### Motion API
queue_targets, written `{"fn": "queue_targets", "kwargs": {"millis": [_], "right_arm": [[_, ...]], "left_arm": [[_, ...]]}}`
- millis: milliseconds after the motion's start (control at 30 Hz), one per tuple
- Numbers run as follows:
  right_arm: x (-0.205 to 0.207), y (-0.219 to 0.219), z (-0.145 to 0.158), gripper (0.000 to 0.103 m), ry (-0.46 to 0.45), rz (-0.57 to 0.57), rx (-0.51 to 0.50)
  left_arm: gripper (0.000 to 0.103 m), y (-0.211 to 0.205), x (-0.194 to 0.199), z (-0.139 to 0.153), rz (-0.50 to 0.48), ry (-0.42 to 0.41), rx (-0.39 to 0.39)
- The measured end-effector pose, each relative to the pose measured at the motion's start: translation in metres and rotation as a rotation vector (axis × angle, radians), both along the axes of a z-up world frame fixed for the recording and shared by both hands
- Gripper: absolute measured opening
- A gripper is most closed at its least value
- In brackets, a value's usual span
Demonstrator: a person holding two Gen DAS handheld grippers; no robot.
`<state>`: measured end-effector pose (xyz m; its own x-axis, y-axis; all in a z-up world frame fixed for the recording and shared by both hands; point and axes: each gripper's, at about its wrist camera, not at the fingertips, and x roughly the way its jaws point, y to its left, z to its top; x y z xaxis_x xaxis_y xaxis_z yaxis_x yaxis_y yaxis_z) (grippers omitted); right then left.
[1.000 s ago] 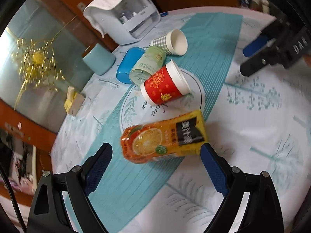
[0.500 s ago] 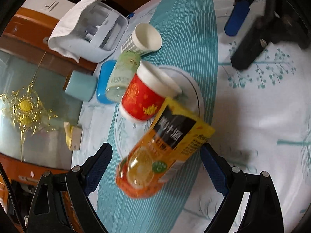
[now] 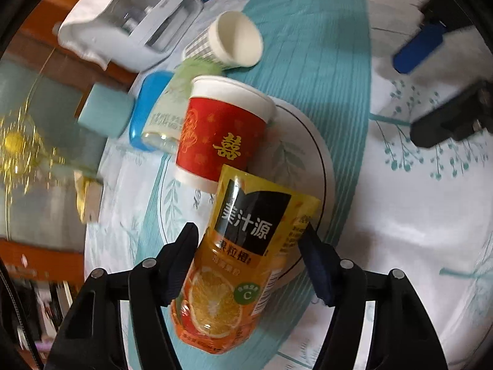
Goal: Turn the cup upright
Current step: 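Reach the left gripper to the lying orange juice cup and close on it, then lift the orange juice cup with the left gripper and carry it toward the right gripper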
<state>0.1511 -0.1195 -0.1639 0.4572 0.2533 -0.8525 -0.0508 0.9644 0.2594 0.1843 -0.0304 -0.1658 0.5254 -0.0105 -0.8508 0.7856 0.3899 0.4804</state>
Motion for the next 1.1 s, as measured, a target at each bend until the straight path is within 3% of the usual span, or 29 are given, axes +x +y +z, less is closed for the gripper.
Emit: {"fn": "queue_targets", "kwargs": {"millis": [33,233,367,567,933,1100], "right_arm": [[-0.001,-0.001,0.000,0.069,-0.002,-0.001,0.002],[-0.007,-0.006,0.007,0.069,-0.023,-0.009,0.018],[-0.014,-0.011,0.014,0.069,-0.041,-0.016,0.031],[-0.028,-0.020,0.024,0.069,-0.072,-0.021,0.043],[-0.053,-0.038,0.036,0.069,-0.106,-0.047,0.051],[-0.063,-0.048,0.035,0.069,-0.107,-0.074,0.036]], "left_arm": [[0.058,-0.001,0.000,0.002,0.029,0.012,-0.002],[0.054,-0.009,0.000,0.020,0.232,0.155,-0.065],[0.052,-0.005,0.008,0.031,0.447,0.310,-0.141],[0.051,0.004,-0.005,0.047,0.647,0.462,-0.282],[0.050,0.005,-0.047,0.040,0.876,0.687,-0.544],[0.050,0.013,-0.056,0.024,0.982,0.716,-0.685]]}}
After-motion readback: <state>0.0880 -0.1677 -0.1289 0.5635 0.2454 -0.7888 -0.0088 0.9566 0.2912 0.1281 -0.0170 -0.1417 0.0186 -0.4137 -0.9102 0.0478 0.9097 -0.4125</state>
